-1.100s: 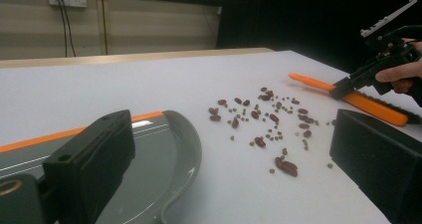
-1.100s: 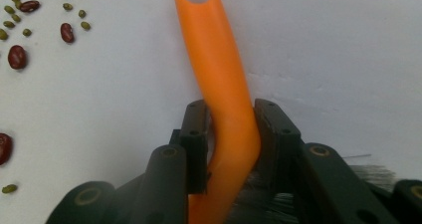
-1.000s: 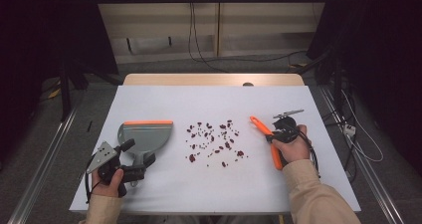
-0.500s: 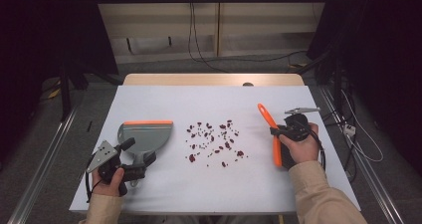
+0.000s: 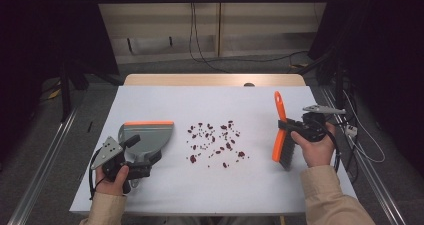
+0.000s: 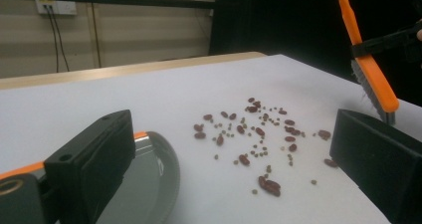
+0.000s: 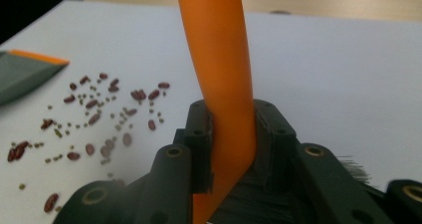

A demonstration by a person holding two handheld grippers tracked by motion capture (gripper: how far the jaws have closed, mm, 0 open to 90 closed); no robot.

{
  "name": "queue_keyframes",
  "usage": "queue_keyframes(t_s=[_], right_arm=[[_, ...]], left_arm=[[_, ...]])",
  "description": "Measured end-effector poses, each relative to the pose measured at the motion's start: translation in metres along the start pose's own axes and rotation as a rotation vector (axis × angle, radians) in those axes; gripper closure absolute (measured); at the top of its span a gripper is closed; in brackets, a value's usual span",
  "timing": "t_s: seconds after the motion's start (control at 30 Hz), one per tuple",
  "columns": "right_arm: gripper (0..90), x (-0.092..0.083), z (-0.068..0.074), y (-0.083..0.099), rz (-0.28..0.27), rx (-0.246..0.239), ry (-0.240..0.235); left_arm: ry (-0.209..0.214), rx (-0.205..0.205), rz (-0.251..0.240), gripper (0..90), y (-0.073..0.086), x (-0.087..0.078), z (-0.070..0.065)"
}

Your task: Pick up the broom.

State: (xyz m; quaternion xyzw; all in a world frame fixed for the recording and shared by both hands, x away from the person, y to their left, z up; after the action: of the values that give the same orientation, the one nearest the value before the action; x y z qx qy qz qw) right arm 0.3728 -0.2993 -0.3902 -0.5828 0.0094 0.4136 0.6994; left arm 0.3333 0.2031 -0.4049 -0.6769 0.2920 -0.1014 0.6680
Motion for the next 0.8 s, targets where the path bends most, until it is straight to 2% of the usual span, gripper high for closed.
queue_keyframes(t_s=[0.1,0.2,0.27,0.37,0.5,0.6,0.8], right_arm=[[71.2,-0.009,0.001,-0.002,-0.048,0.016,-0.019],[71.2,-0.013,0.002,-0.003,-0.068,0.029,-0.038],[71.3,-0.014,0.004,-0.004,-0.083,0.021,-0.035],[71.3,-0.014,0.011,-0.009,-0.099,0.014,-0.055],[71.3,-0.015,0.022,-0.019,-0.149,0.001,-0.061],[71.3,-0.01,0.033,-0.028,-0.183,-0.001,-0.084],[71.3,0.006,0.055,-0.04,-0.202,-0.019,-0.115]], left_arm=[[0.009,-0.006,-0.01,3.8,-0.005,0.0,-0.004],[0.018,0.004,-0.009,3.8,-0.009,0.0,-0.008],[0.031,0.008,-0.004,3.8,-0.013,0.001,-0.012],[0.049,0.017,-0.002,3.8,-0.019,0.003,-0.018],[0.078,0.026,-0.003,3.6,-0.03,0.007,-0.029],[0.093,0.033,0.003,3.2,-0.039,0.013,-0.037],[0.129,0.032,0.01,3.7,-0.052,0.029,-0.053]])
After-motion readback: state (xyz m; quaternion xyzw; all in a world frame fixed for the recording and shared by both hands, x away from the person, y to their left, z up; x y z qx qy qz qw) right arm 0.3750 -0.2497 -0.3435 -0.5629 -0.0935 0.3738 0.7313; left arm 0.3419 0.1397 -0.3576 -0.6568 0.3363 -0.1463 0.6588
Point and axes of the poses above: each handheld gripper's, and its own axes: x roughly forward along the jaws, y roughly out of its underside, z roughly to its left, the point moved 2 cm from there along x, roughly forward along the jaws, and after that the axes turned 12 degrees about -y, right-handed, at the moved point
